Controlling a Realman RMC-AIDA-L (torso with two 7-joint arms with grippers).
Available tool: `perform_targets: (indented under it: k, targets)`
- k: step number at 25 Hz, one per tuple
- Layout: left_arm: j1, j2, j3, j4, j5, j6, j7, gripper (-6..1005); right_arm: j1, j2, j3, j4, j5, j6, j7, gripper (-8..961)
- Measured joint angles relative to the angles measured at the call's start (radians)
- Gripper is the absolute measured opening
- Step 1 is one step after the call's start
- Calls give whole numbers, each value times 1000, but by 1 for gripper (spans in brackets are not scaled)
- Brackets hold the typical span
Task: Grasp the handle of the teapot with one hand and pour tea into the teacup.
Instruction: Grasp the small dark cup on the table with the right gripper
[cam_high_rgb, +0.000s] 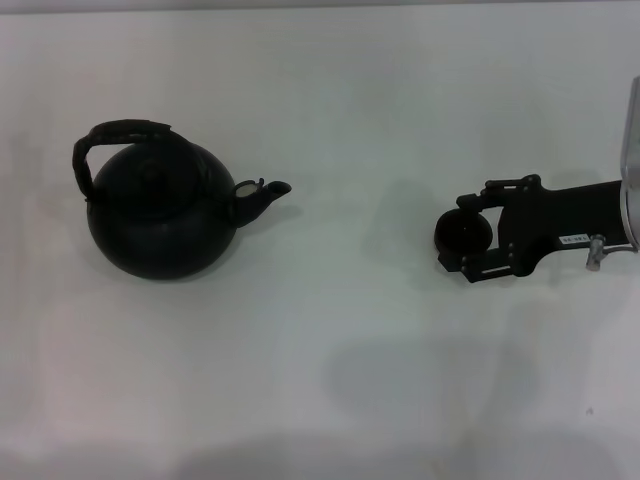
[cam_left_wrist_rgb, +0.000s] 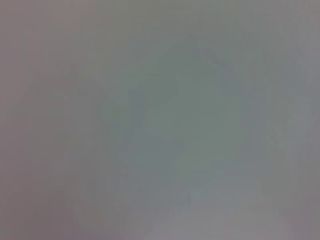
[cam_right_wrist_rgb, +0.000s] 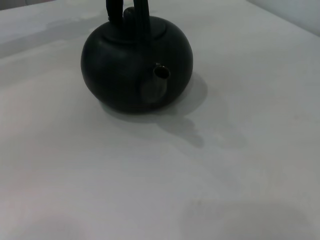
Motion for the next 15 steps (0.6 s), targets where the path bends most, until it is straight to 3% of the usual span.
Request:
perform_targets:
  k: [15]
  targets:
    - [5,-1,0,-1,1,5,0,834,0,0,5,9,0,-38,-10,857]
